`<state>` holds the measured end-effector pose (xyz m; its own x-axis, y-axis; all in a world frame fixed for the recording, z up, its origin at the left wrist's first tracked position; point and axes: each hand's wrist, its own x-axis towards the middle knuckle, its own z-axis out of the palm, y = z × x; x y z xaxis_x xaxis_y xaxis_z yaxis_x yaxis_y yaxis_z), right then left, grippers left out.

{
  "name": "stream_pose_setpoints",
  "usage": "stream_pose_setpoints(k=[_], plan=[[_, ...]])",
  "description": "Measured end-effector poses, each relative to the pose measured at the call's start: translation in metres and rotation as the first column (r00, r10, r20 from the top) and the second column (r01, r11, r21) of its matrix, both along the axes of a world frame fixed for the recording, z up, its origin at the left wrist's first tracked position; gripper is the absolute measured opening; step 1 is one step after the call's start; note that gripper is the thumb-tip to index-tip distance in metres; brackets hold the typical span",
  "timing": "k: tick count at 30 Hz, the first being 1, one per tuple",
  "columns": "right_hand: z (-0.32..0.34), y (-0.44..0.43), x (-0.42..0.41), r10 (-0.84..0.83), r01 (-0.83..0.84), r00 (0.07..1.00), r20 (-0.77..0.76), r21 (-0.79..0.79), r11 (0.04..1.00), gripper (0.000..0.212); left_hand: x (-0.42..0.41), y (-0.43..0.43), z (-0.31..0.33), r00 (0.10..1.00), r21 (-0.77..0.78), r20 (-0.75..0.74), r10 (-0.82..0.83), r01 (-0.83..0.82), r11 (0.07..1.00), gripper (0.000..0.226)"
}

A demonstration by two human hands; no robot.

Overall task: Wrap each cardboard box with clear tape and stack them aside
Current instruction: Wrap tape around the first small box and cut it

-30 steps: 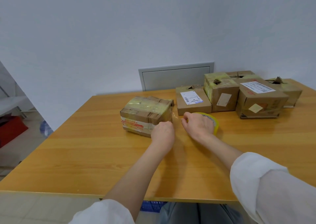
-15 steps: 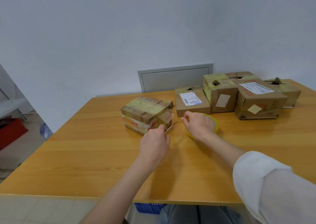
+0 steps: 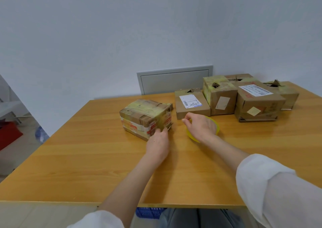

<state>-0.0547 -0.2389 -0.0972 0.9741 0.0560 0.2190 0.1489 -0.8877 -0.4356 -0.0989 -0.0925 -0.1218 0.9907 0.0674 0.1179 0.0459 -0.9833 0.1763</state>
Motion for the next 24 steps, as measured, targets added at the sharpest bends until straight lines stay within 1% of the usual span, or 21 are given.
stream_pose_setpoints(k=[2,4,5,7,8,9,10,11,13,15,16,17,19,20,21,24], plan=[[0.000,-0.002,-0.001,0.008,-0.009,1.000,0.014,0.038,0.999,0.027,0.000,-0.002,-0.001,0.997,0.038,-0.067,-0.022,0.025,0.999,0.053],[0.001,-0.007,-0.002,0.022,-0.024,0.999,0.026,0.071,0.997,0.021,0.000,-0.004,0.000,0.997,0.068,-0.055,-0.047,0.051,0.996,0.051],[0.001,-0.010,-0.003,0.029,-0.031,0.999,0.030,0.076,0.997,0.015,0.001,-0.005,0.003,0.998,0.077,0.001,-0.064,0.064,0.995,0.047],[0.002,-0.018,-0.004,0.052,-0.055,0.998,0.040,0.097,0.994,0.008,0.004,-0.009,0.014,0.974,0.022,0.205,-0.095,0.093,0.995,0.037],[0.001,-0.021,-0.004,0.071,-0.076,0.996,0.049,0.116,0.990,0.008,0.006,-0.011,0.021,0.947,-0.041,0.303,-0.105,0.123,0.992,0.034],[0.001,-0.025,-0.005,0.092,-0.100,0.994,0.058,0.138,0.985,0.008,0.009,-0.014,0.027,0.926,-0.117,0.362,-0.111,0.163,0.980,0.034],[0.001,-0.028,-0.006,0.111,-0.121,0.992,0.066,0.161,0.980,0.008,0.013,-0.017,0.032,0.917,-0.194,0.381,-0.123,0.210,0.958,0.035],[0.001,-0.031,-0.007,0.127,-0.140,0.989,0.078,0.182,0.973,0.008,0.016,-0.022,0.036,0.916,-0.251,0.371,-0.152,0.256,0.933,0.037],[-0.001,-0.038,-0.009,0.156,-0.173,0.983,0.096,0.212,0.962,0.009,0.021,-0.033,0.038,0.921,-0.293,0.318,-0.224,0.320,0.901,0.038],[-0.003,-0.043,-0.011,0.183,-0.200,0.978,0.097,0.220,0.955,0.009,0.027,-0.042,0.037,0.925,-0.344,0.276,-0.262,0.350,0.871,0.037],[-0.003,-0.045,-0.011,0.193,-0.210,0.977,0.094,0.230,0.950,0.009,0.030,-0.045,0.036,0.930,-0.405,0.254,-0.265,0.351,0.844,0.036],[-0.002,-0.047,-0.011,0.207,-0.223,0.974,0.090,0.242,0.944,0.008,0.031,-0.047,0.036,0.937,-0.488,0.224,-0.267,0.345,0.801,0.032],[-0.002,-0.051,-0.011,0.254,-0.268,0.963,0.088,0.264,0.927,0.008,0.033,-0.047,0.038,0.950,-0.668,0.174,-0.261,0.309,0.677,0.024],[-0.002,-0.053,-0.012,0.277,-0.291,0.957,0.092,0.271,0.918,0.009,0.035,-0.046,0.039,0.954,-0.727,0.163,-0.253,0.290,0.622,0.021],[-0.001,-0.054,-0.013,0.293,-0.308,0.951,0.094,0.273,0.911,0.009,0.036,-0.046,0.041,0.955,-0.756,0.160,-0.249,0.281,0.591,0.017],[0.001,-0.058,-0.014,0.316,-0.324,0.946,0.075,0.280,0.904,0.008,0.038,-0.050,0.044,0.963,-0.769,0.150,-0.225,0.257,0.586,0.010]])
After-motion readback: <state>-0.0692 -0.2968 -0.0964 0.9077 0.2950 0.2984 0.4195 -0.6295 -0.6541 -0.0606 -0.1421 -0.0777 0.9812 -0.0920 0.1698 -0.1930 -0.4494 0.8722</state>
